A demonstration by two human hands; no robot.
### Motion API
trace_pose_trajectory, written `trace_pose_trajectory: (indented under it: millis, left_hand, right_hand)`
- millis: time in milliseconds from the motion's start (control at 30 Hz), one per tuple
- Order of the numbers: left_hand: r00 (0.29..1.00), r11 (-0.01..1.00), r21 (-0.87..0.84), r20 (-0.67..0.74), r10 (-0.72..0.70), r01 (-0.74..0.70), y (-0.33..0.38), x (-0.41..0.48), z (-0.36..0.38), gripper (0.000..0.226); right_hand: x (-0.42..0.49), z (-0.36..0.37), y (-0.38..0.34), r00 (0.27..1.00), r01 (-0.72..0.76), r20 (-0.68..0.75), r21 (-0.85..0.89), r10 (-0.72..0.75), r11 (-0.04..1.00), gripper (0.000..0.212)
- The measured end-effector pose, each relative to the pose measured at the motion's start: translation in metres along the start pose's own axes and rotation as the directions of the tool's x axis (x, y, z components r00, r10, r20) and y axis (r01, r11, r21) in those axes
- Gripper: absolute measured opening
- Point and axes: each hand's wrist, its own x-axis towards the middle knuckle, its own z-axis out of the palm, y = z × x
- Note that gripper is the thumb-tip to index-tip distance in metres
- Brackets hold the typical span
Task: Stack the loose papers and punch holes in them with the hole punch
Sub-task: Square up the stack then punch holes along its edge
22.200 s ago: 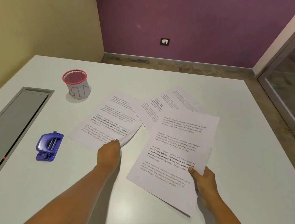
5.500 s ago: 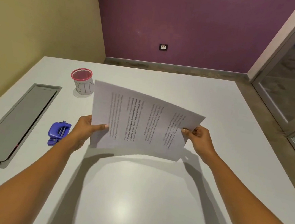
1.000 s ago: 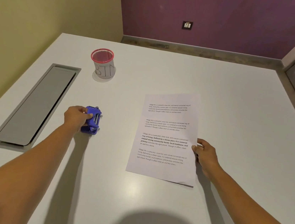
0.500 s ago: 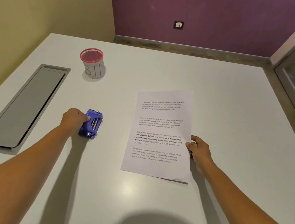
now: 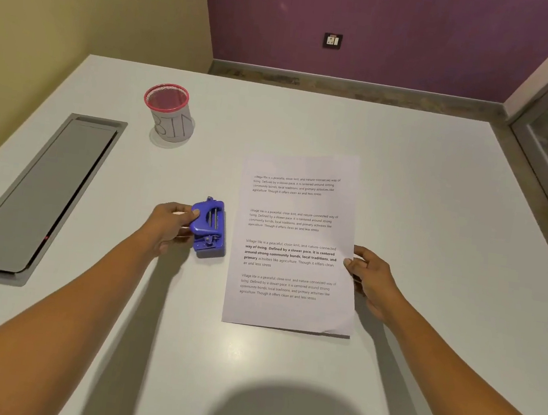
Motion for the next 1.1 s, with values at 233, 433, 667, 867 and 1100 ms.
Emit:
trace_pose_trajectory:
  millis: [233,433,667,867,1100]
  left_hand:
    - [0.998,0.992,-0.125,0.069,0.008,0.000,-0.007,-0.006,0.013,0.035]
    - [0.998,0.990,-0.140,0.060,0.026,-0.017,-0.012,-0.002,0.016,0.035]
    - [0.997,0.986,-0.167,0.072,0.011,0.001,-0.013,-0.001,0.017,0.031]
    - [0.997,0.979,-0.200,0.079,-0.019,0.034,-0.014,0.002,0.014,0.031]
    - [0.994,0.971,-0.231,0.105,-0.033,0.057,-0.016,0.004,0.010,0.031]
  right_hand:
    - [0.003,0.001,0.004,0.999,-0.025,0.035,0.059,0.023,0.998,0.023]
    - [0.006,-0.004,0.004,0.998,-0.018,0.053,0.082,0.014,0.996,0.023]
    - [0.008,-0.004,0.002,0.998,-0.011,0.062,0.076,0.007,0.997,0.022]
    - [0.008,-0.006,0.003,0.998,-0.005,0.068,0.066,0.001,0.998,0.022]
    - [0.008,-0.008,0.003,0.998,-0.008,0.057,0.076,0.003,0.997,0.023]
